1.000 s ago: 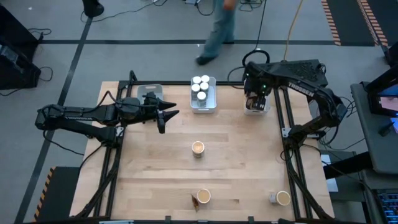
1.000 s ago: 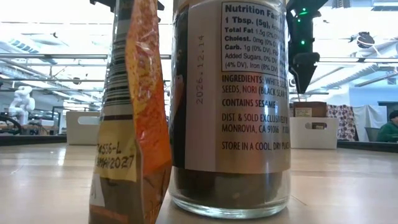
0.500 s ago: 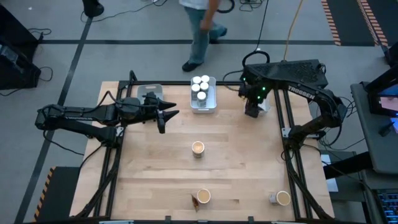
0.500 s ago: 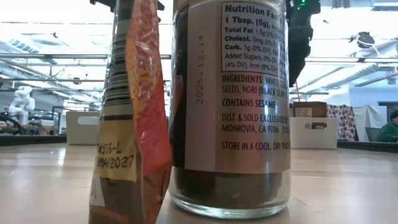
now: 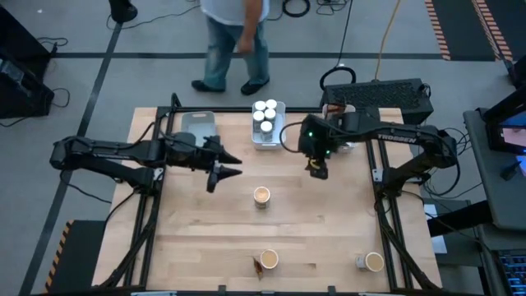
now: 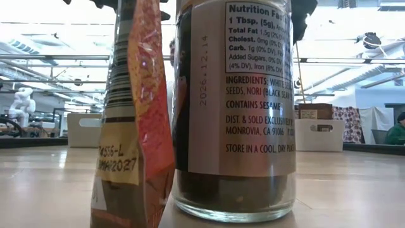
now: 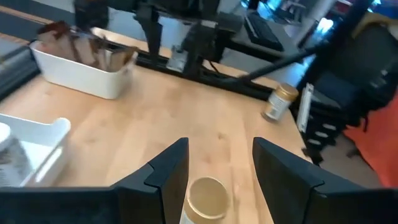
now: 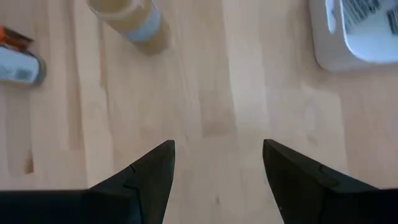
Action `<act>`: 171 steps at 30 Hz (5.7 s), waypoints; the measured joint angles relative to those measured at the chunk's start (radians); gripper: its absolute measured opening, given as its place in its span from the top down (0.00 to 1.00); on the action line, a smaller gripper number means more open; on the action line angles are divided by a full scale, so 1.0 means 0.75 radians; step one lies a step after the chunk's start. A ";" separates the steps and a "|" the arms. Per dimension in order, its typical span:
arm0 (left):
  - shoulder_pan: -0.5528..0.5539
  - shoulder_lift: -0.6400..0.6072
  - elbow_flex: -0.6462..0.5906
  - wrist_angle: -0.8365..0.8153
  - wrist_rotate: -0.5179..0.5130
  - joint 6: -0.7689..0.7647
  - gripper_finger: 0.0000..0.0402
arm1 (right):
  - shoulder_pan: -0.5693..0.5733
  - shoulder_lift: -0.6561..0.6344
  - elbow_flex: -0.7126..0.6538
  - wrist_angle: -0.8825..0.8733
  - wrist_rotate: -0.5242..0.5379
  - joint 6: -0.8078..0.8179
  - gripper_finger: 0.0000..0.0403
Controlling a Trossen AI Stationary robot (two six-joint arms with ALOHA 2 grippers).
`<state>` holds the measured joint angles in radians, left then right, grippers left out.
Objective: Sort spices by type
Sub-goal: Put the orange seasoning bag into the right white bin
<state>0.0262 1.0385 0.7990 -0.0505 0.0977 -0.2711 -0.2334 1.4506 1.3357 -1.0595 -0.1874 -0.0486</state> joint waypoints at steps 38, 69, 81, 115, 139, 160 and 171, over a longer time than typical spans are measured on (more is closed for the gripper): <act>-0.516 0.184 0.035 0.054 0.140 0.338 0.55 | 0.845 0.001 -0.001 0.432 0.383 0.853 0.44; -0.762 0.980 0.478 -0.016 -0.012 0.410 0.55 | 1.206 0.001 -0.001 0.218 0.465 0.924 0.44; -0.759 1.030 0.478 0.021 0.038 0.407 0.69 | 1.205 0.001 -0.001 0.186 0.483 0.926 0.44; -0.375 0.661 0.878 -0.428 -0.275 0.237 1.00 | 1.248 -0.444 -0.002 0.320 0.908 0.895 0.44; 0.483 1.424 1.589 -0.118 0.528 0.514 1.00 | 1.156 -0.651 -0.001 0.381 1.756 0.881 0.44; 0.392 1.774 1.828 -0.125 0.536 0.508 1.00 | 1.113 -0.692 -0.001 0.338 1.744 0.709 0.44; 0.397 1.838 1.828 0.026 0.422 0.512 1.00 | 1.113 -0.695 -0.001 0.338 1.744 0.672 0.44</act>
<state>0.3241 2.4168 2.1696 -0.0309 0.4141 0.1132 0.6014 0.9295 1.3354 -0.8058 1.1206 0.4553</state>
